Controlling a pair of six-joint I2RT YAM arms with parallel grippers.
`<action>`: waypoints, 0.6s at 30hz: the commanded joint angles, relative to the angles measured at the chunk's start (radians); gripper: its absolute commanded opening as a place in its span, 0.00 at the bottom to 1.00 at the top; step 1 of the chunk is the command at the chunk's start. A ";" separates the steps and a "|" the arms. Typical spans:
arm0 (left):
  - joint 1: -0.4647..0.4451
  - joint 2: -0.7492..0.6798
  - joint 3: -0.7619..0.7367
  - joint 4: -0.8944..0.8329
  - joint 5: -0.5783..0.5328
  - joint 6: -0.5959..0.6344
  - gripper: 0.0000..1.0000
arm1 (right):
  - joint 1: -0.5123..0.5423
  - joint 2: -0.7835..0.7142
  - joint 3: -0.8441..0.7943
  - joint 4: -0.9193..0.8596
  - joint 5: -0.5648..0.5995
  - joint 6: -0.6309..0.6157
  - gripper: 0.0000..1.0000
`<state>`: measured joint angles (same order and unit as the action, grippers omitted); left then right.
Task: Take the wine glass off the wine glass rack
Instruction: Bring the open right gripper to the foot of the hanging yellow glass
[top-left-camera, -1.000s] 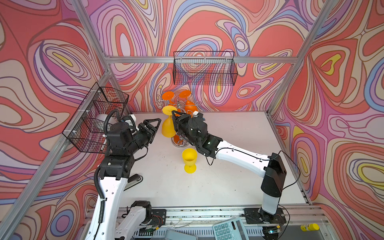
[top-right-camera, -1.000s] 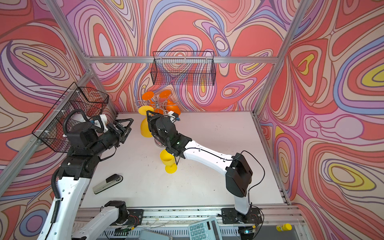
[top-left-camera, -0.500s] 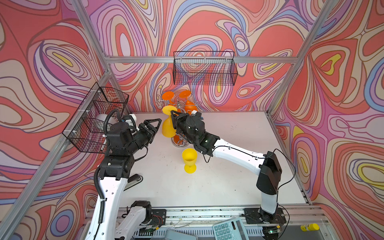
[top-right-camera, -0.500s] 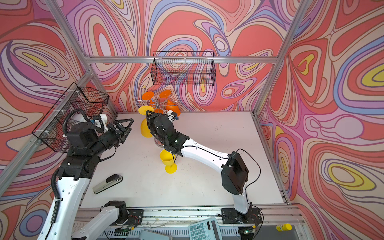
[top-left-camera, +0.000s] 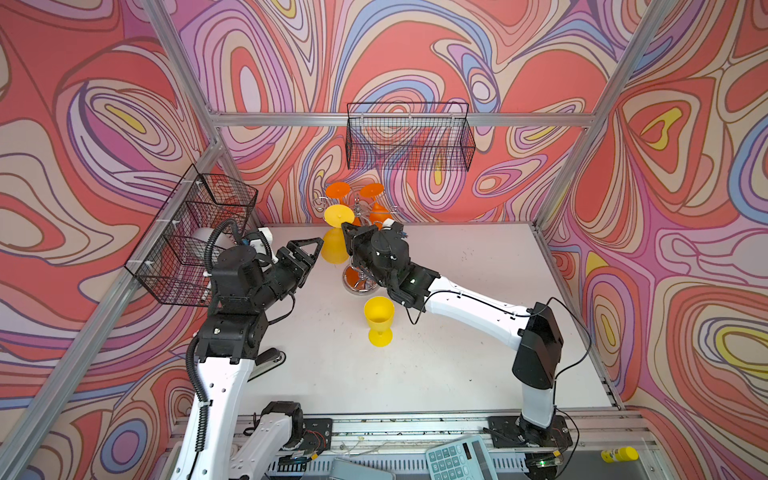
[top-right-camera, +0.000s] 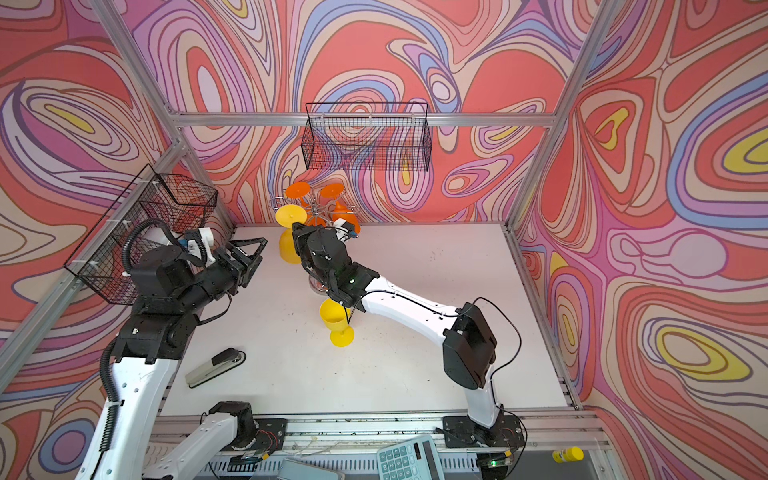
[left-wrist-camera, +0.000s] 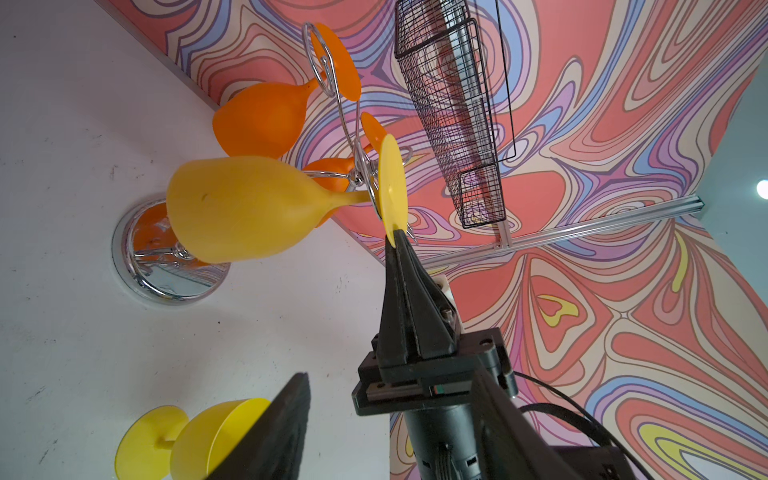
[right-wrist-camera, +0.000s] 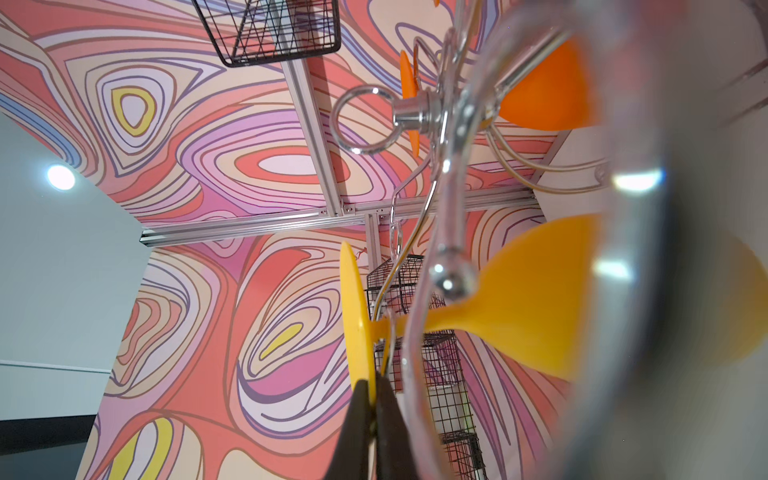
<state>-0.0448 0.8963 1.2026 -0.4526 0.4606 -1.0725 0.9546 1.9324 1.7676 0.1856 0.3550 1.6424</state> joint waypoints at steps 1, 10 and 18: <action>0.006 -0.016 0.011 0.005 0.007 0.016 0.62 | -0.005 0.007 0.010 -0.004 0.023 -0.032 0.00; 0.006 -0.019 -0.006 0.006 0.011 0.018 0.62 | -0.005 -0.007 0.017 0.001 0.041 -0.076 0.00; 0.007 -0.021 -0.009 0.000 0.001 0.024 0.62 | 0.000 -0.022 0.015 -0.012 0.027 -0.073 0.00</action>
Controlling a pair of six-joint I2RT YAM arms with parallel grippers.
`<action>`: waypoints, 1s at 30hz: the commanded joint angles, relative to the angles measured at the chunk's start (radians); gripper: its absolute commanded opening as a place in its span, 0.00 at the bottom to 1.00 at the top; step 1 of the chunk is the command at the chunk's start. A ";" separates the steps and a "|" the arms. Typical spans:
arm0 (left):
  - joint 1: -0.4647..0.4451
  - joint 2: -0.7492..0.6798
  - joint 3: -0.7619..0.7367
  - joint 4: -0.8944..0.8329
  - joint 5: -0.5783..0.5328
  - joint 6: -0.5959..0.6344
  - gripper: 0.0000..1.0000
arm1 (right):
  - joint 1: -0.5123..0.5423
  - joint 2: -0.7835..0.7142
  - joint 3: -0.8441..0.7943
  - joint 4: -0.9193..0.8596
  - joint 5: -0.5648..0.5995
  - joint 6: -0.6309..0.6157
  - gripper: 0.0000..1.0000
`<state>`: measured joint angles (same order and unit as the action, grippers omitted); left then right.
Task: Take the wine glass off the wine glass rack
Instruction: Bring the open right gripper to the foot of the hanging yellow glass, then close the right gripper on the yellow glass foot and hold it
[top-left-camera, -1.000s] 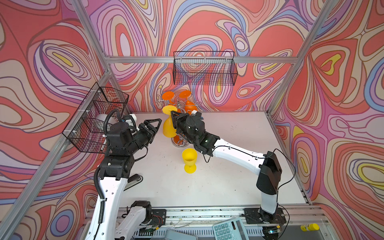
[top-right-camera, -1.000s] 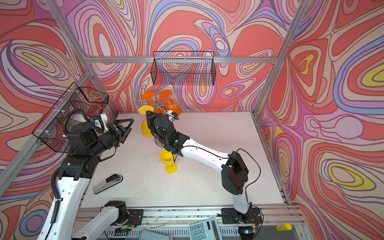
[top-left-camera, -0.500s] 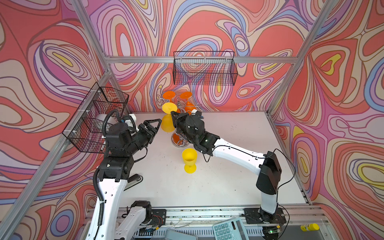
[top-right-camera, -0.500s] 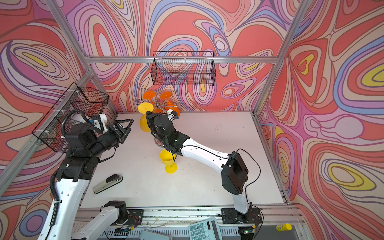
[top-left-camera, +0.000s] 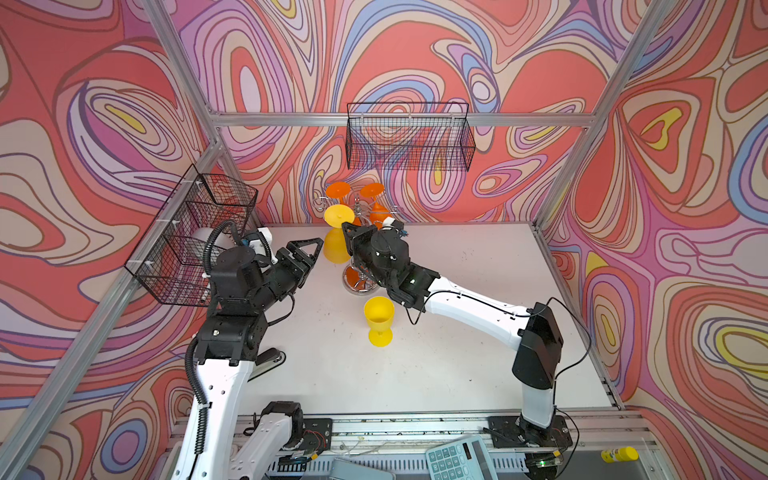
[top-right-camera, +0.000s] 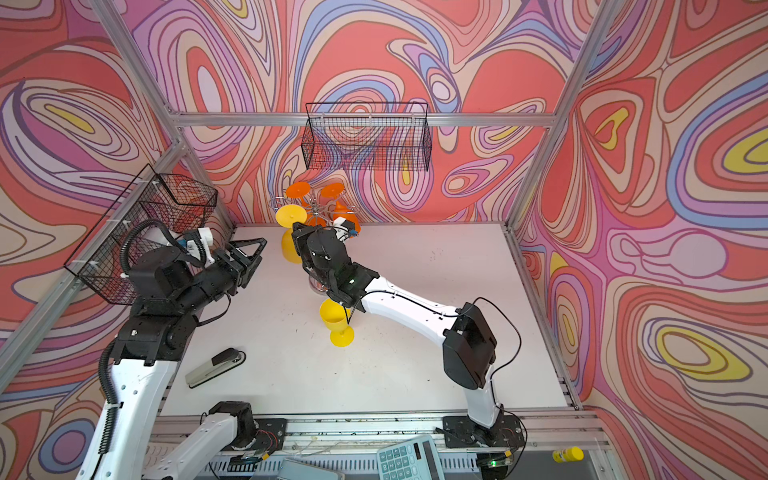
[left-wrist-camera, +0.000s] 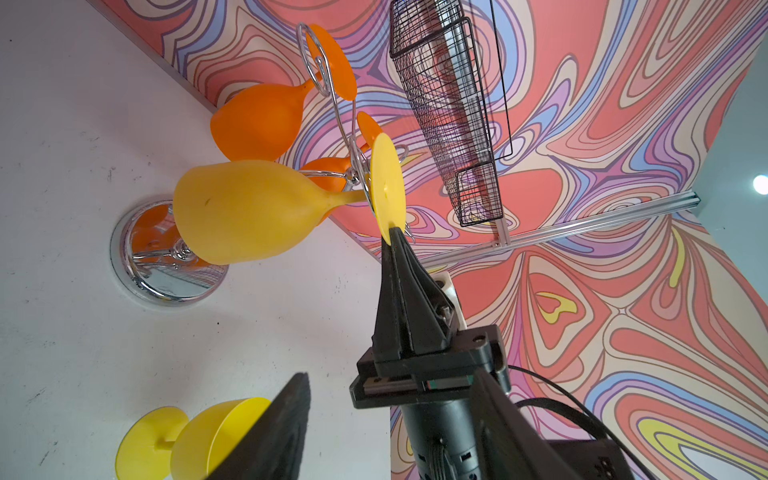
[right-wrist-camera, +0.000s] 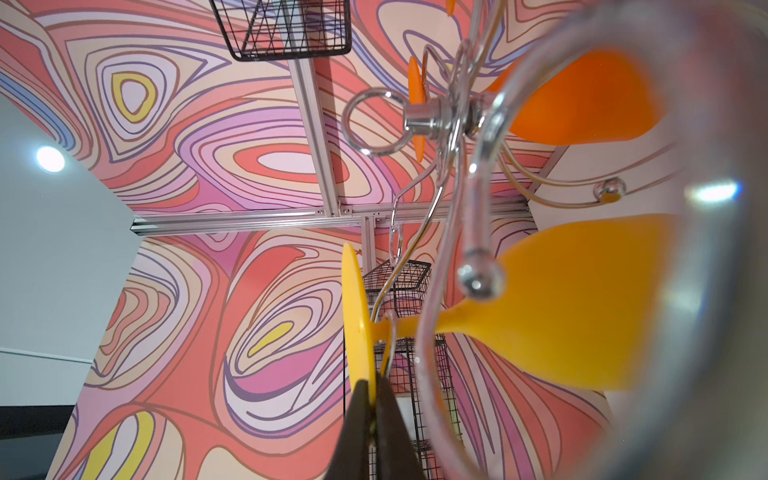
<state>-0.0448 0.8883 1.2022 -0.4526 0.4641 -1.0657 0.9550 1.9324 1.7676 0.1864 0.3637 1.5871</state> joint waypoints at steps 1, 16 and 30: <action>0.006 -0.014 -0.009 -0.004 -0.005 0.021 0.62 | 0.003 -0.024 0.016 -0.013 0.015 -0.019 0.00; 0.006 -0.012 0.022 -0.094 -0.044 0.096 0.62 | 0.033 -0.070 -0.010 -0.043 0.008 -0.050 0.00; 0.016 -0.020 -0.009 -0.080 -0.084 0.076 0.61 | 0.040 -0.069 0.004 -0.069 -0.015 -0.062 0.00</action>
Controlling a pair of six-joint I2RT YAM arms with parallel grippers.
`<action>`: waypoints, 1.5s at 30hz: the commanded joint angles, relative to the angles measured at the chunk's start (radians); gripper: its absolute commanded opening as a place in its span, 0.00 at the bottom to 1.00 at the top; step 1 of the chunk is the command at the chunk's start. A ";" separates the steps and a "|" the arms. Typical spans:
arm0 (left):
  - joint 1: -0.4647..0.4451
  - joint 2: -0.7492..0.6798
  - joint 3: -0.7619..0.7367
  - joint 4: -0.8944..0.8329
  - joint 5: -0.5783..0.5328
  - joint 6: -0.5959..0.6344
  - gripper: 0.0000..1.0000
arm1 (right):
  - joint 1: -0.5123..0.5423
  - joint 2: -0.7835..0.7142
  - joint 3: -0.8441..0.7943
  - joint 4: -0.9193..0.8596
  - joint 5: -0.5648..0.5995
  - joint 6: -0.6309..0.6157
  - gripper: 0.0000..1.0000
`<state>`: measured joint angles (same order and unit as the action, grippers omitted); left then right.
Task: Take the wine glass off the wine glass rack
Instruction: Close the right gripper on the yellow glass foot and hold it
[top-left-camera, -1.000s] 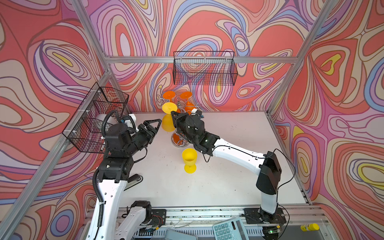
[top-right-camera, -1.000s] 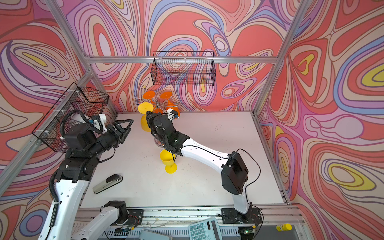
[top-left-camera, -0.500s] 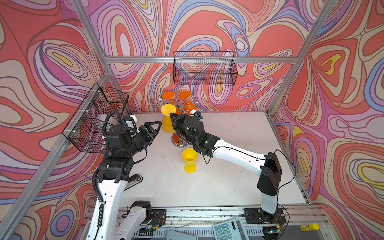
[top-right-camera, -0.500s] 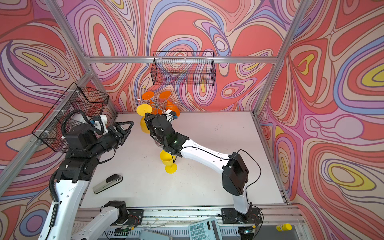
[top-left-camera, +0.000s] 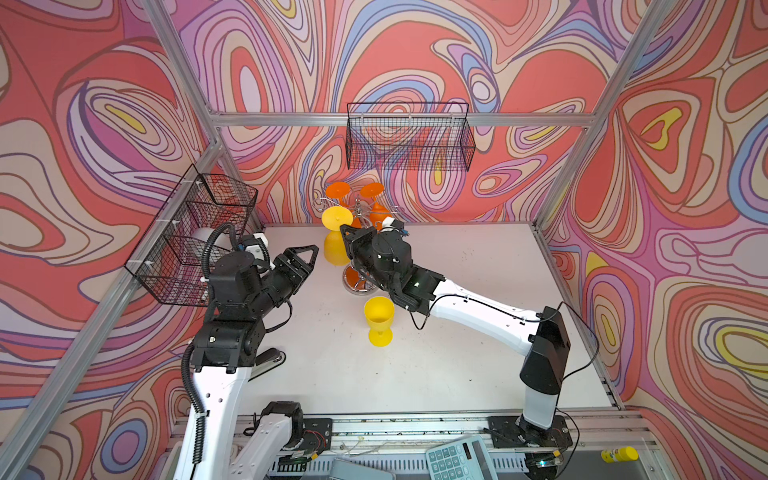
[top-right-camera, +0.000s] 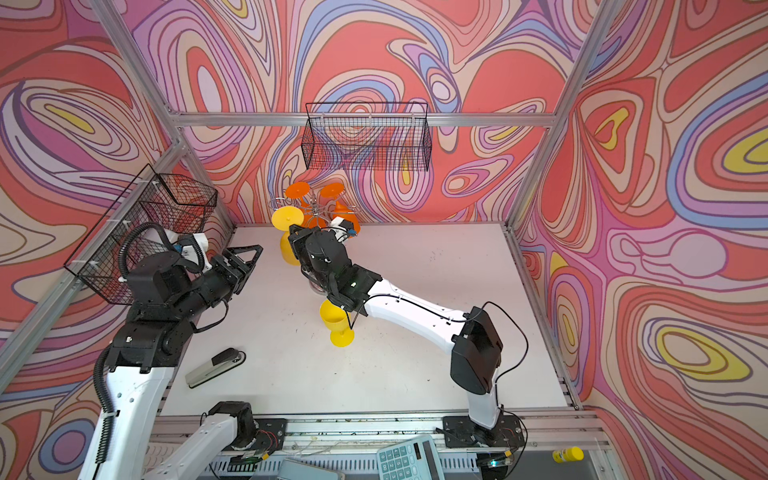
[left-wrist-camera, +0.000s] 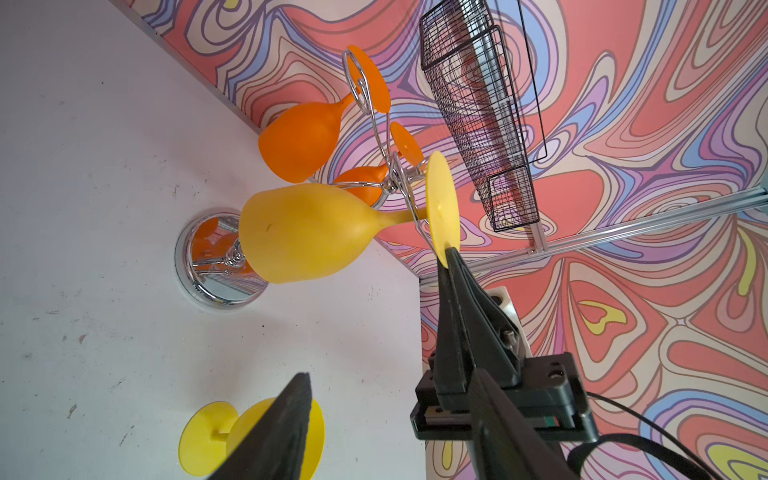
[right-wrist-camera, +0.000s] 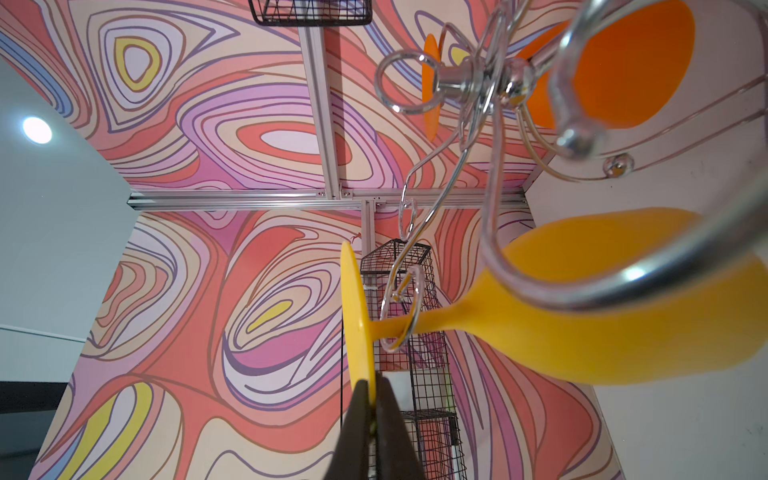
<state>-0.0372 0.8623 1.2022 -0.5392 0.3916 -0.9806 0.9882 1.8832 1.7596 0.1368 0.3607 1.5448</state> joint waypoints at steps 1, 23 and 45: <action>0.009 0.007 -0.009 0.008 -0.011 -0.010 0.61 | 0.007 -0.017 0.018 -0.027 -0.013 -0.023 0.00; 0.054 0.017 -0.039 0.038 0.030 -0.015 0.60 | 0.019 0.057 0.120 -0.043 -0.053 -0.019 0.00; 0.106 0.006 -0.075 0.068 0.117 -0.033 0.60 | -0.006 0.159 0.214 -0.049 -0.006 -0.005 0.00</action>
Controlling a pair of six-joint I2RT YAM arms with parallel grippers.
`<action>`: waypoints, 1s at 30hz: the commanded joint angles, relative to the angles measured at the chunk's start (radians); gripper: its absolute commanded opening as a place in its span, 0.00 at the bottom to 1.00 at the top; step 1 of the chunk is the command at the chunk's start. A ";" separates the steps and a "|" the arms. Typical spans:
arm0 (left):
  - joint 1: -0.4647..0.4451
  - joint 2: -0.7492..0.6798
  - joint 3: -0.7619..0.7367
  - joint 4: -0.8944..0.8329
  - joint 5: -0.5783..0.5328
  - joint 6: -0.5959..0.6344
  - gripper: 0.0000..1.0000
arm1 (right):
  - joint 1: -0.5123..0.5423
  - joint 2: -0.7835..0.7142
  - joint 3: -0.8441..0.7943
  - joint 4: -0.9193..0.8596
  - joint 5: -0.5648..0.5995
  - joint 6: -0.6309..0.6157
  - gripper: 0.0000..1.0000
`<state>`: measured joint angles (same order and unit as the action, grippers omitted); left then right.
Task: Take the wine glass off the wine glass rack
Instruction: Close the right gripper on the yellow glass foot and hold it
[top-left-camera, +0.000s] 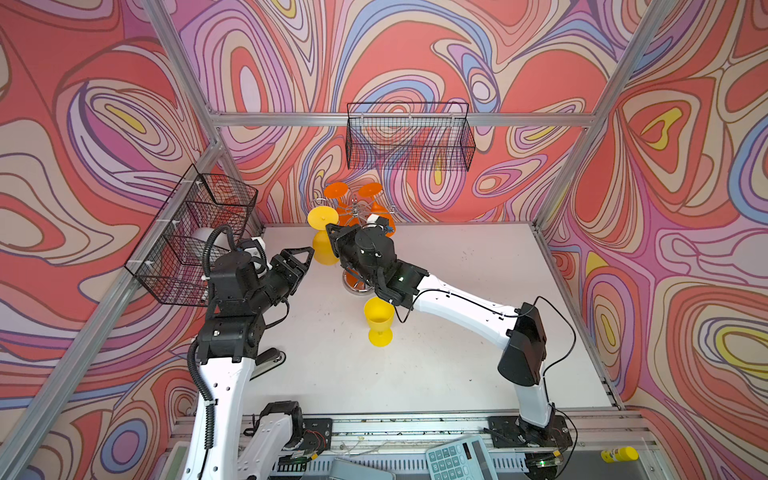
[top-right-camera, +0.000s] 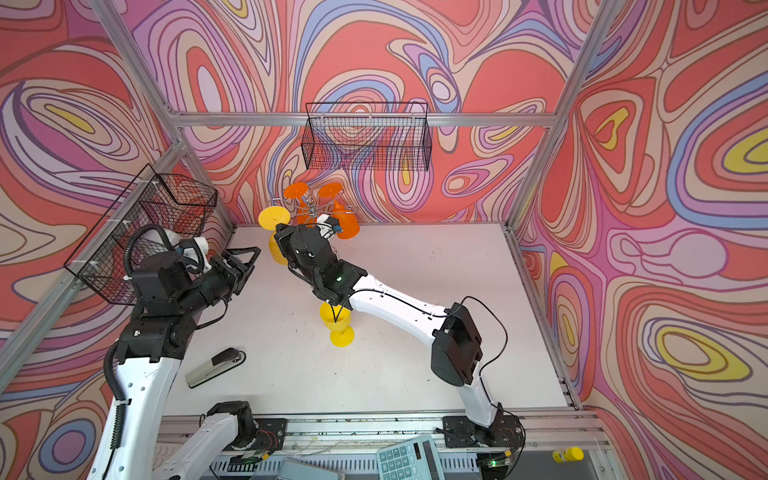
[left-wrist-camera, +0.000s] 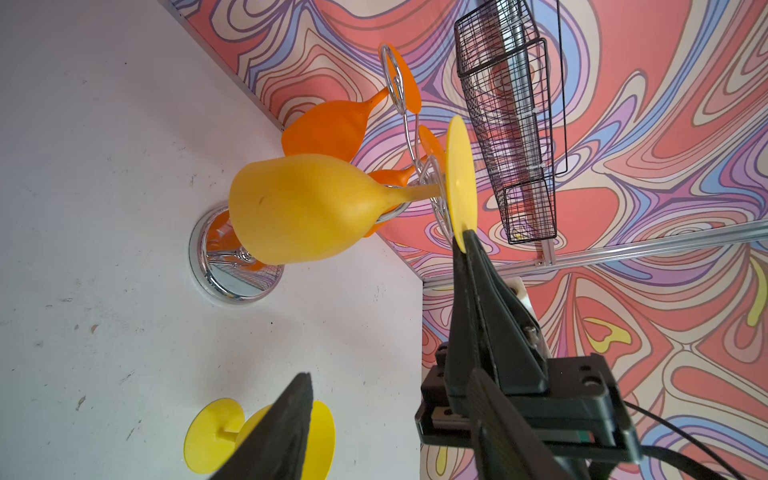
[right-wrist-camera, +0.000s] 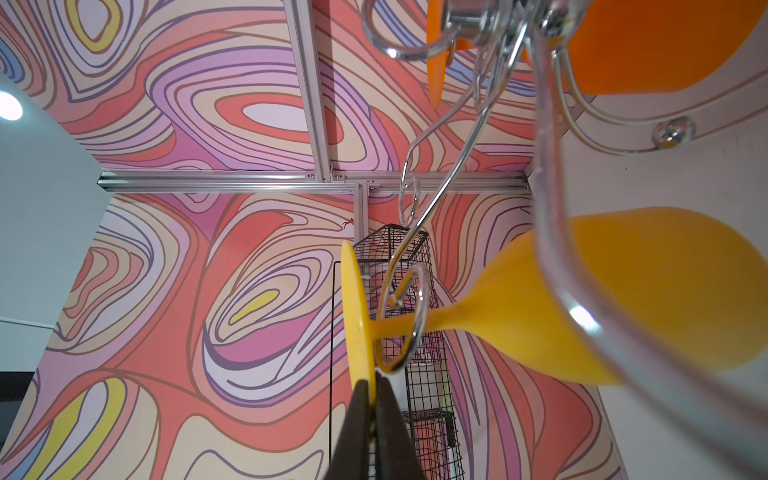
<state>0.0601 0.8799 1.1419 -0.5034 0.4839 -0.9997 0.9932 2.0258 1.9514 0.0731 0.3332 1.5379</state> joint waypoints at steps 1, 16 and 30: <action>0.008 -0.013 -0.016 0.034 0.027 -0.014 0.60 | -0.016 0.020 0.024 0.017 0.022 0.004 0.00; 0.010 -0.016 -0.011 0.029 0.031 -0.014 0.60 | -0.039 -0.019 -0.053 0.063 0.052 0.024 0.00; 0.010 -0.024 -0.011 0.017 0.031 -0.014 0.59 | -0.047 -0.089 -0.143 0.094 0.087 0.015 0.00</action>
<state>0.0608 0.8688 1.1366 -0.4973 0.5041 -1.0065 0.9520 1.9827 1.8202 0.1440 0.3946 1.5631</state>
